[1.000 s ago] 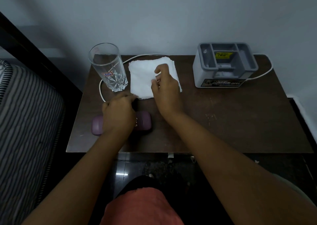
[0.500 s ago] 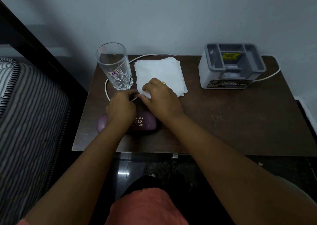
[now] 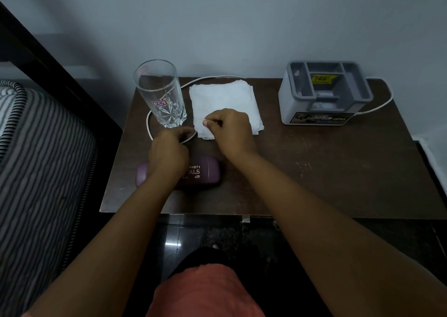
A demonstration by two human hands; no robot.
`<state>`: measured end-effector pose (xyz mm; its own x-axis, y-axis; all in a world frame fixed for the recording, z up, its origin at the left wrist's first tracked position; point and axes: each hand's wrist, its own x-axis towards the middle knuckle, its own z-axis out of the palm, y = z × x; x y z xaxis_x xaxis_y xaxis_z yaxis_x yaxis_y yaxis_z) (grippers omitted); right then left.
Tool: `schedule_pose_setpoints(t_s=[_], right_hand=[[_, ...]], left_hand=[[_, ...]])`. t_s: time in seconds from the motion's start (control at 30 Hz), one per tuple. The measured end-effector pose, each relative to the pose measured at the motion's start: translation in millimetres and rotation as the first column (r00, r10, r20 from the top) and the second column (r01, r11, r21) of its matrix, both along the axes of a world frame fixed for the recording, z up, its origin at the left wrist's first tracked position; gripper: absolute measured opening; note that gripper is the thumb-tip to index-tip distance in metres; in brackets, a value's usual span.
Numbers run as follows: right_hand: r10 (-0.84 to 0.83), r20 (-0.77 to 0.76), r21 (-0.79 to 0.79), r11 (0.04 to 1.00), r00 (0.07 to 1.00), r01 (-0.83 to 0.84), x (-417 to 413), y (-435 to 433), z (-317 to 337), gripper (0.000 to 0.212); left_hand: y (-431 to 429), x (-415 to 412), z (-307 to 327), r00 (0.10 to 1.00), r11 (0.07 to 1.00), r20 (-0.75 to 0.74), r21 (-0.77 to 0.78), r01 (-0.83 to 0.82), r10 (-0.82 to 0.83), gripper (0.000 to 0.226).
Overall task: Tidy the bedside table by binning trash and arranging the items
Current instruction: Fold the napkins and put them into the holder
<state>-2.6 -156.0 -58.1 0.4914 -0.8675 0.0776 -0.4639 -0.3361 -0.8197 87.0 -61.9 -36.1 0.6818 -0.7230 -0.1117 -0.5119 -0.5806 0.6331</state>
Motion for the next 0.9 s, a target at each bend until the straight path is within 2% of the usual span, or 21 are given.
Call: schedule_pose_setpoints(t_s=[0.2,0.27,0.3,0.33,0.37,0.43,0.53,0.6,0.67,0.7,0.73,0.77,0.8,0.83,0.9], right_hand=[[-0.080,0.082,0.107,0.992,0.993,0.071,0.8,-8.9,7.4,0.009],[-0.082,0.069,0.115,0.991,0.994,0.074,0.7,-11.3,8.0,0.011],[-0.084,0.059,0.123,0.989,0.995,0.077,0.6,-12.2,8.2,0.011],[-0.092,0.052,0.130,0.988,0.994,0.085,0.0,-12.7,8.7,0.011],[-0.102,0.049,0.122,0.988,0.994,0.096,-1.0,-13.4,9.7,0.011],[-0.108,0.045,0.033,0.994,0.993,0.107,-6.0,-15.3,15.8,0.009],[0.004,-0.022,-0.252,0.968,1.000,-0.009,-20.9,-19.6,34.0,0.009],[0.120,-0.159,-0.502,0.845,0.980,-0.184,-30.7,-22.6,46.8,0.013],[0.131,-0.343,-0.703,0.621,0.930,-0.347,-39.0,-24.8,56.8,0.016],[0.106,-0.418,-0.750,0.520,0.902,-0.408,-42.3,-24.0,60.3,0.018],[0.089,-0.477,-0.756,0.467,0.874,-0.459,-46.0,-21.3,63.5,0.018],[0.084,-0.505,-0.747,0.457,0.859,-0.484,-50.4,-16.4,66.8,0.018],[0.091,-0.501,-0.732,0.485,0.861,-0.478,-56.2,-10.8,69.7,0.020],[0.116,-0.449,-0.697,0.574,0.886,-0.429,-63.8,-3.9,73.4,0.023],[0.107,-0.174,-0.511,0.840,0.979,-0.182,-80.9,10.6,80.6,0.023]], left_hand=[[3.8,-6.0,10.3,0.999,0.991,0.014,-0.128,-0.043,0.045,0.054],[2.8,-6.9,11.5,0.996,0.984,-0.075,-0.168,-0.056,0.043,0.048],[0.7,-7.8,12.7,0.980,0.978,-0.192,-0.192,-0.088,0.050,0.044],[-2.3,-10.0,16.3,0.933,0.967,-0.356,-0.213,-0.138,0.055,0.040],[-6.4,-13.0,20.7,0.849,0.957,-0.525,-0.212,-0.200,0.061,0.036],[-16.7,-18.3,28.1,0.629,0.940,-0.774,-0.156,-0.302,0.073,0.031],[-36.6,-17.2,34.2,0.343,0.945,-0.937,-0.053,-0.323,0.064,0.051],[-51.1,-12.4,38.3,0.237,0.953,-0.971,-0.031,-0.301,0.043,0.073],[-62.7,-10.8,42.8,0.227,0.966,-0.974,-0.078,-0.248,-0.021,0.076],[-66.3,-12.6,46.2,0.259,0.969,-0.964,-0.116,-0.221,-0.056,0.066],[-68.8,-15.1,48.6,0.306,0.968,-0.949,-0.147,-0.202,-0.080,0.049],[-69.8,-18.7,50.5,0.361,0.966,-0.929,-0.165,-0.198,-0.085,0.032],[-69.1,-21.6,50.3,0.408,0.959,-0.910,-0.176,-0.222,-0.072,0.018],[-66.6,-23.4,49.5,0.443,0.949,-0.895,-0.183,-0.258,-0.052,0.009],[-57.5,-26.7,51.3,0.454,0.936,-0.890,-0.201,-0.290,-0.050,0.010]])
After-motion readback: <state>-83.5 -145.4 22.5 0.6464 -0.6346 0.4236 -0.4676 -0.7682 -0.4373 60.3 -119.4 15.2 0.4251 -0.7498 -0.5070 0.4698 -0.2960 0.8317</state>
